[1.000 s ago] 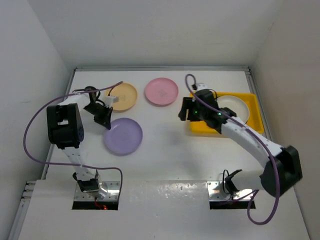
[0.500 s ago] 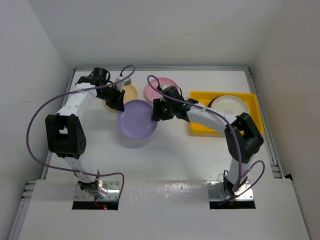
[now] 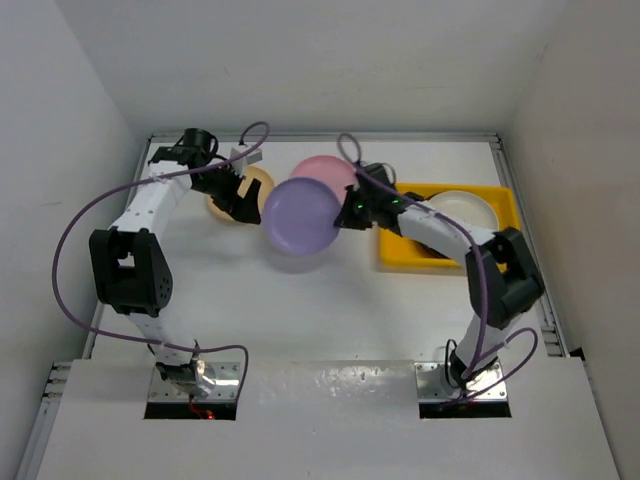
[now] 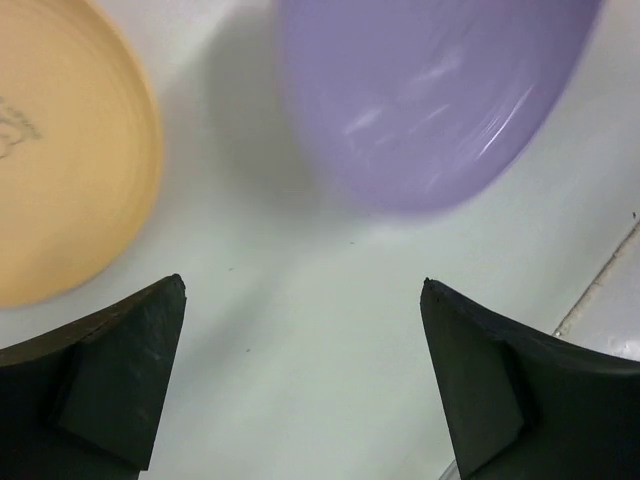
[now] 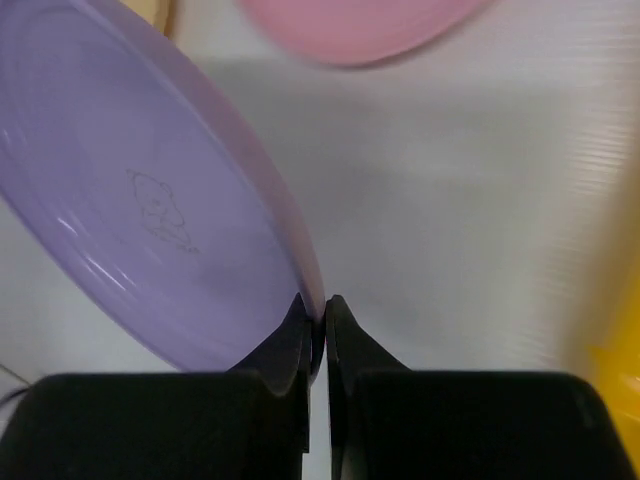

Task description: Place the plates into the plastic bin on the countertop

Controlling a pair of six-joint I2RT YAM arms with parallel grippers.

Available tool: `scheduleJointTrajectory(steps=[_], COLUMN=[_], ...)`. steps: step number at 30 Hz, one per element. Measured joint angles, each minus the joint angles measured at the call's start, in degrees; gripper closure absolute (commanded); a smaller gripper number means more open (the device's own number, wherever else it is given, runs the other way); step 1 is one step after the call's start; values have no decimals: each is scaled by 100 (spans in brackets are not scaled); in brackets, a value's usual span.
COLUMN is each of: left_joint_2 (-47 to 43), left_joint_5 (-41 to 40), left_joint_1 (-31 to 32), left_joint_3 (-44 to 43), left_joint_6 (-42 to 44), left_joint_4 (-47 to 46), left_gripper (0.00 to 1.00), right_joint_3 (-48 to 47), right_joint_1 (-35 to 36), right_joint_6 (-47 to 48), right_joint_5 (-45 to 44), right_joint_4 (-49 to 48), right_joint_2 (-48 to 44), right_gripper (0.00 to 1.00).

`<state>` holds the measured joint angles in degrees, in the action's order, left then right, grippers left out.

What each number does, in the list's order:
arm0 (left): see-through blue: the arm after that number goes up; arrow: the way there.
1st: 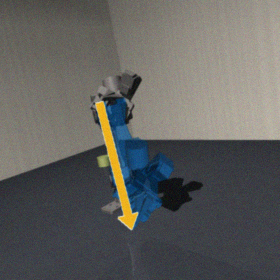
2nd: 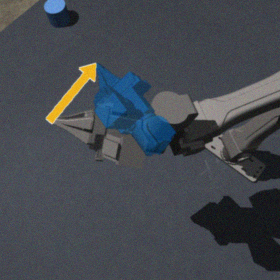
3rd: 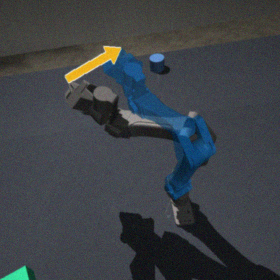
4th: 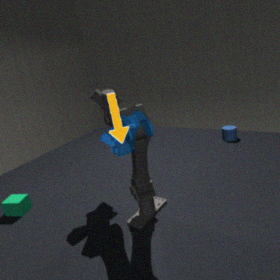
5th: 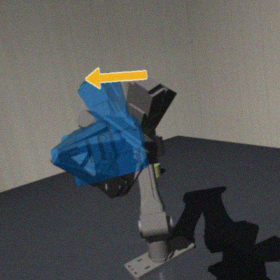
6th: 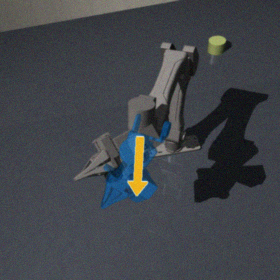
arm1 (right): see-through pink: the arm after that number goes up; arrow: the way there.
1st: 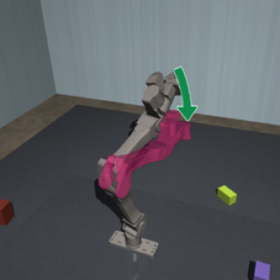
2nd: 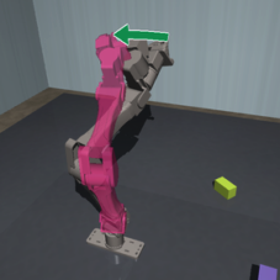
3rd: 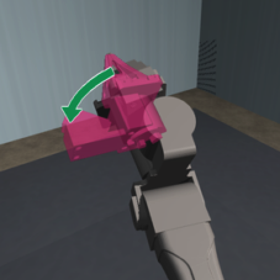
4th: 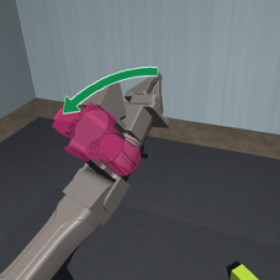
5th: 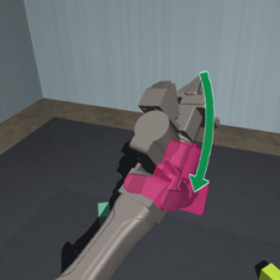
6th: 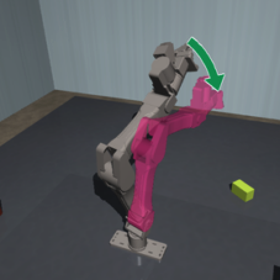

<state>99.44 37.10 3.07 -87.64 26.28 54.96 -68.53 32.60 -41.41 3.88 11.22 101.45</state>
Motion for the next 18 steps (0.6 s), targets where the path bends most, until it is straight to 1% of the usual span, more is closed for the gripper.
scheduleJointTrajectory(steps=[2,3,7,10,13,15,18], left_joint_2=[0,0,0,0,31,96,201], left_joint_5=[-70,-140,-592,-839,-997,-1036,-1075], left_joint_1=[-98,-170,-531,-721,-761,-761,-761], left_joint_3=[-116,-153,-179,-177,-177,-177,-173], left_joint_6=[-98,-181,-511,-695,-798,-866,-911], left_joint_4=[-33,-83,-345,-463,-514,-551,-579], left_gripper=[0,0,0,0,0,0,0], right_joint_3=[258,374,531,643,723,780,822], right_joint_1=[-579,-977,-2811,-4026,-5031,-5381,-5637], right_joint_6=[-186,-254,-345,-264,-103,-7,107], right_joint_5=[72,103,-20,-127,-269,-256,-203], right_joint_4=[122,243,785,1185,1714,2009,2374], right_joint_2=[-455,-769,-2127,-2806,-2892,-2693,-2240], right_gripper=[100,100,100,100,100,100,100])
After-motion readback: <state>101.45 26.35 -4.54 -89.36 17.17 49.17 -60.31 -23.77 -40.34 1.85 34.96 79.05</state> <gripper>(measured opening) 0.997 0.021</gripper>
